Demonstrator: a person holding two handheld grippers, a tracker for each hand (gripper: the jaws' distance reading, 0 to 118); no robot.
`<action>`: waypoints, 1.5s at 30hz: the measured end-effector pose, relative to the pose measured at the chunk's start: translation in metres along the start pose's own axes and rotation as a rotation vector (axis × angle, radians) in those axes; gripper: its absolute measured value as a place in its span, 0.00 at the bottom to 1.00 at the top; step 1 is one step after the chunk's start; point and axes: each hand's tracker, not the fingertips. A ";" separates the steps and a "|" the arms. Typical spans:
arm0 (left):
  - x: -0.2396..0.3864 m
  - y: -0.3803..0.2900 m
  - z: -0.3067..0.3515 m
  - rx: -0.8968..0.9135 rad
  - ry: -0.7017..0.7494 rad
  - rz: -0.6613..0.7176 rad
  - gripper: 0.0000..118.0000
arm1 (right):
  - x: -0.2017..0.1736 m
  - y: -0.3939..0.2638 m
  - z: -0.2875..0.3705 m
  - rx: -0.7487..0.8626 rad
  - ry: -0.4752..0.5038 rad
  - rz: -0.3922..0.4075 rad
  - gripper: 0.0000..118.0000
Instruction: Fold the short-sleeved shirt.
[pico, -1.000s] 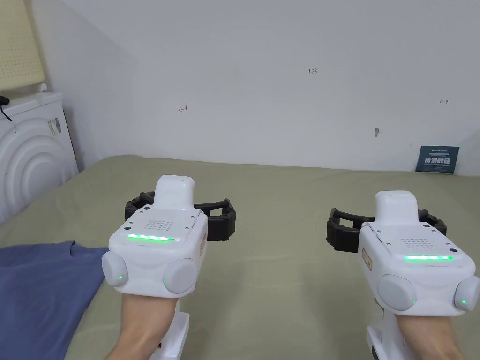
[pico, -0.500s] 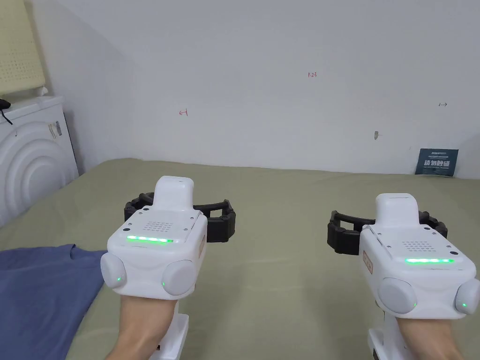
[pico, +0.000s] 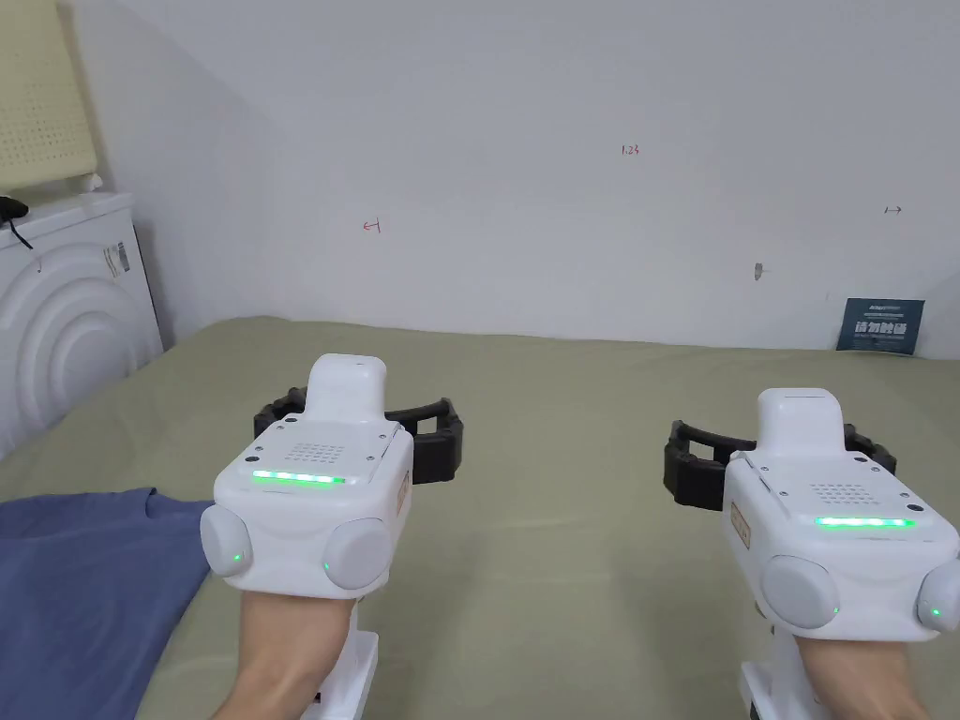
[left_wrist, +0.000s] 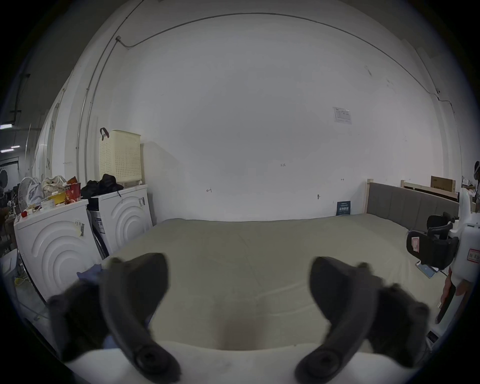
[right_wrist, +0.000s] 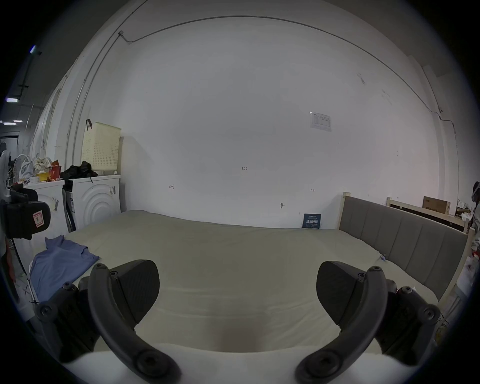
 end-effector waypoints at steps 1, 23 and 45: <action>-0.003 -0.002 -0.002 -0.002 -0.006 0.010 0.53 | 0.001 0.001 0.002 -0.002 0.011 -0.006 0.50; -0.092 -0.003 0.019 -0.031 0.216 0.005 0.01 | -0.088 0.013 -0.032 -0.024 0.161 0.012 0.00; -0.297 -0.046 0.152 -0.159 0.691 0.124 0.01 | -0.328 -0.004 -0.015 -0.060 0.737 0.074 0.00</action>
